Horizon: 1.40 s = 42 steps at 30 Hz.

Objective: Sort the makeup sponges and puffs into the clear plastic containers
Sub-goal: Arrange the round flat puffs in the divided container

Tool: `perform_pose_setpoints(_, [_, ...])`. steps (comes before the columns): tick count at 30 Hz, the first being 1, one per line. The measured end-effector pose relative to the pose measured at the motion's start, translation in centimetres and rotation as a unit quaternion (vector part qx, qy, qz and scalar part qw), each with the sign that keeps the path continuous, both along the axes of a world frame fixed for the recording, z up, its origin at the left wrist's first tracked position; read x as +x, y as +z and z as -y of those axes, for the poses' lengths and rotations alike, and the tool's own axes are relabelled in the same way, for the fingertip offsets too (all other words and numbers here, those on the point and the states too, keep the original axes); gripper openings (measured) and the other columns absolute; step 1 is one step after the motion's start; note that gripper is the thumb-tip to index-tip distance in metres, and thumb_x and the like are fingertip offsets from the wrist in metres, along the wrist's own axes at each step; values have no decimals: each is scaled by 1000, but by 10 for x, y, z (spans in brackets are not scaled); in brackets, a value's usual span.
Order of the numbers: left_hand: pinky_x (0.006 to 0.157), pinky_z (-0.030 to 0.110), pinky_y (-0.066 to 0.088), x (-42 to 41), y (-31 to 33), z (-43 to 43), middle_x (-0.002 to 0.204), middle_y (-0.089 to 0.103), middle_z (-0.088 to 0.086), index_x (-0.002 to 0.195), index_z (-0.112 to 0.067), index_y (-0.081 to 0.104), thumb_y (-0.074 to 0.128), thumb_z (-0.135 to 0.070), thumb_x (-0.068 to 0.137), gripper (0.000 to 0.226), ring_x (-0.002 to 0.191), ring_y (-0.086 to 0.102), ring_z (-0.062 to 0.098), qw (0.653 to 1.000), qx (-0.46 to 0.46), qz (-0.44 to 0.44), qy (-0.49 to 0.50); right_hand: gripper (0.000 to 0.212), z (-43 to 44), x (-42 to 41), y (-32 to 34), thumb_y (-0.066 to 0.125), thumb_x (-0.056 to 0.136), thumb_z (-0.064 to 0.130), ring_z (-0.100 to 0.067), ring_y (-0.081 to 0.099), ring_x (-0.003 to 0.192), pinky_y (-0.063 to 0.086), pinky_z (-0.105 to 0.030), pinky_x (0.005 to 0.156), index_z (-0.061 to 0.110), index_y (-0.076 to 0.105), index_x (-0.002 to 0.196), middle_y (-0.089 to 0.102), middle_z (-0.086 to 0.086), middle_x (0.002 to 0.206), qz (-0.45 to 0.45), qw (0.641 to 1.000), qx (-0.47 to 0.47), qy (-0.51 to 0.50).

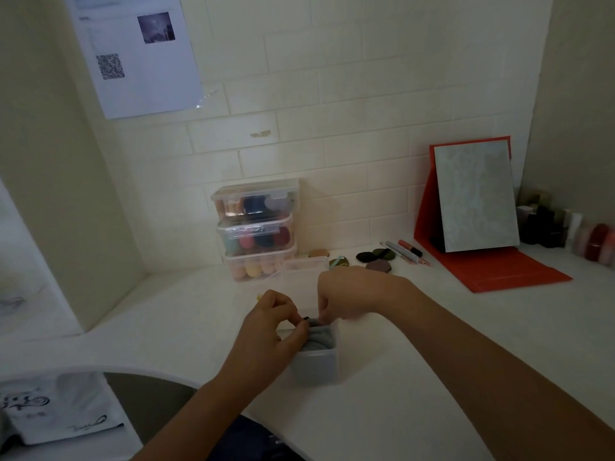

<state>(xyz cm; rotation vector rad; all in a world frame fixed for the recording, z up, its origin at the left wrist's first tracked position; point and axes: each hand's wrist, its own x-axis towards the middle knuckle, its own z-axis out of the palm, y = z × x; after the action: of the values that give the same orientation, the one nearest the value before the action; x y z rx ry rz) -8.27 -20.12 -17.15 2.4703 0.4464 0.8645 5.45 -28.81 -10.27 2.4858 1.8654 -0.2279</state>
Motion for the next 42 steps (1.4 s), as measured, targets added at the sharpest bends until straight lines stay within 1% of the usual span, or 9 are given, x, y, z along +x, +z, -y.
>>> perform_pose_setpoints(4, [73,6,36,0,-1,-1,89,51,-11,71,-27,60,63,-22,84,14,88,50,3,1000,2,3,-5,27,-3,-1,-4,66,86,25,-16,57,78,50,-29,71,6,70,104,69,-7,99,23,999,43,5])
perform_pose_setpoints(8, [74,5,37,0,-1,-1,90,50,-10,75,-21,62,64,-20,83,8,89,50,3,1000,0,18,-9,25,0,1,-3,62,88,25,-16,55,73,40,-22,54,6,71,102,68,-8,94,5,999,37,1])
perform_pose_setpoints(14, [75,6,37,-4,2,-4,91,51,-11,79,-24,65,62,-21,86,8,91,50,3,999,-6,2,-31,21,12,16,13,76,75,36,-9,57,65,42,-19,59,16,69,78,67,2,76,-66,989,133,-19])
perform_pose_setpoints(21, [82,3,36,-9,0,-13,113,49,-24,86,-35,67,37,-56,82,37,104,50,-4,998,11,-31,-54,29,9,39,0,65,85,38,-11,53,58,42,-22,56,9,69,81,69,-5,76,-80,980,158,-92])
perform_pose_setpoints(29, [89,2,33,-14,-4,-19,122,48,-23,95,-33,69,39,-50,84,36,111,47,-6,996,6,-38,-85,24,22,82,-10,64,86,37,-7,55,58,41,-19,54,14,69,82,67,-1,75,-119,965,115,-204])
perform_pose_setpoints(31, [90,-1,29,-13,-4,-19,123,44,-26,93,-31,70,37,-53,83,41,115,41,-10,994,24,-53,-87,22,27,93,-11,63,88,33,-9,59,64,43,-19,56,12,69,84,69,-5,87,-129,956,133,-227])
perform_pose_setpoints(36, [87,-7,18,-7,6,-22,121,47,-13,85,-20,72,24,-58,81,62,109,31,-14,986,109,-105,-74,21,32,114,-19,66,87,20,-18,51,123,42,-25,94,2,70,94,56,-9,133,-125,942,166,-263])
perform_pose_setpoints(39, [83,-5,20,-7,11,-30,118,52,-9,85,-19,73,18,-61,78,69,105,32,-10,985,120,-118,-38,2,28,120,-27,67,86,14,-17,63,96,45,-17,69,13,68,84,69,-8,108,-142,943,155,-259])
perform_pose_setpoints(42, [81,-2,22,-9,13,-35,115,51,-7,92,-20,71,15,-63,76,72,103,33,-5,983,129,-128,-14,14,21,122,-28,68,85,18,-16,62,93,48,-22,74,13,70,98,69,-5,104,-137,955,63,-257])
